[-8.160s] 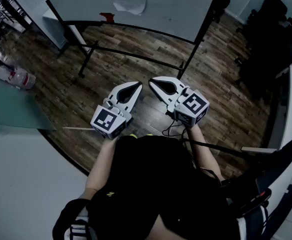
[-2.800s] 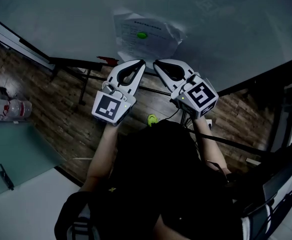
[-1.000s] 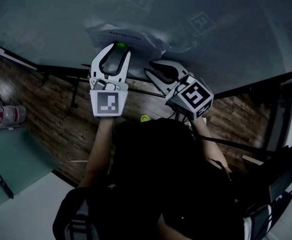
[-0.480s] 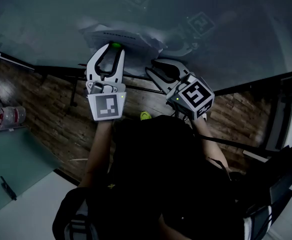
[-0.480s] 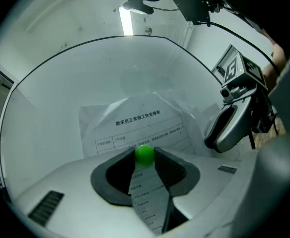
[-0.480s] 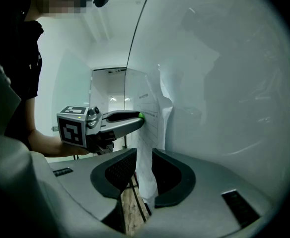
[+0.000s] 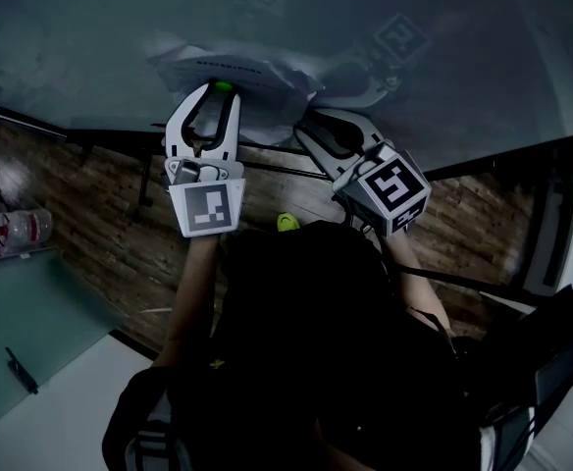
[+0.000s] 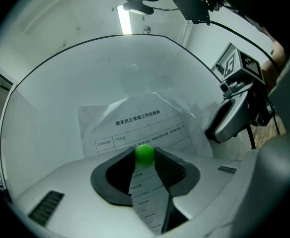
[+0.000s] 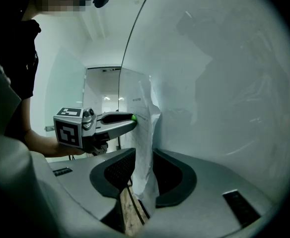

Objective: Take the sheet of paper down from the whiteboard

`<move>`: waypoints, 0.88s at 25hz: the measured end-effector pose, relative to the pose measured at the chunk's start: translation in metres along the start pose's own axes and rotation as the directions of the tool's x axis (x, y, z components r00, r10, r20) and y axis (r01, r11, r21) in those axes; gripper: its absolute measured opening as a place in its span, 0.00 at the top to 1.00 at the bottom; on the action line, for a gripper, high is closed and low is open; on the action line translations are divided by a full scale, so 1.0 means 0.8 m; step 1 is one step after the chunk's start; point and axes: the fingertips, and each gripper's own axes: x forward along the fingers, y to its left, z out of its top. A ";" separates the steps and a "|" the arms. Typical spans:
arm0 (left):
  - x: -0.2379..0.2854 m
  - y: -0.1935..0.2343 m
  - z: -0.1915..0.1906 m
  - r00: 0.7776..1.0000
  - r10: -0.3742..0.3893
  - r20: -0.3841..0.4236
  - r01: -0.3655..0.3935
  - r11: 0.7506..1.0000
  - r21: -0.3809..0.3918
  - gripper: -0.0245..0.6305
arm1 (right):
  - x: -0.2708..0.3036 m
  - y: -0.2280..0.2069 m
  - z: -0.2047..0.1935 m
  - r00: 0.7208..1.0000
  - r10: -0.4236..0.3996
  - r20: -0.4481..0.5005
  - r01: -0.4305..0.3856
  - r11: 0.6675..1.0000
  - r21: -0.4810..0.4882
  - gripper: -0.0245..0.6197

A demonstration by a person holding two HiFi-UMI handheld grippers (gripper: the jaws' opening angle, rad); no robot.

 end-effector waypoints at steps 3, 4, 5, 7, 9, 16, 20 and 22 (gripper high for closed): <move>0.000 0.001 -0.001 1.000 -0.002 -0.004 0.002 1.000 0.006 0.76 | 0.002 0.000 0.001 1.000 0.006 0.016 -0.006 0.999 0.034 0.76; 0.000 0.001 -0.001 1.000 -0.002 -0.005 0.002 1.000 0.007 0.76 | 0.003 0.002 0.001 1.000 0.012 0.023 -0.013 0.999 0.047 0.76; -0.001 0.002 -0.001 1.000 -0.002 -0.006 0.002 1.000 0.007 0.76 | 0.005 0.003 0.002 0.999 0.019 0.029 -0.020 0.998 0.056 0.76; -0.001 0.001 -0.001 1.000 -0.002 -0.008 0.002 1.000 0.005 0.76 | 0.009 0.007 0.005 0.999 0.034 0.038 -0.037 0.997 0.062 0.76; -0.001 0.001 0.000 1.000 -0.003 -0.008 0.003 1.000 0.005 0.76 | 0.014 0.010 0.009 0.998 0.050 0.046 -0.053 0.997 0.062 0.76; -0.003 0.000 0.003 1.000 0.001 -0.008 -0.001 1.000 0.000 0.76 | 0.024 0.021 0.018 0.994 0.088 0.059 -0.091 0.994 0.051 0.76; -0.003 0.000 0.006 1.000 0.002 -0.007 -0.002 1.000 -0.006 0.76 | 0.025 0.023 0.021 0.993 0.098 0.061 -0.101 0.994 0.045 0.77; -0.004 0.000 0.007 1.000 0.003 -0.005 -0.003 1.000 -0.007 0.76 | 0.026 0.023 0.022 0.993 0.102 0.065 -0.105 0.994 0.043 0.79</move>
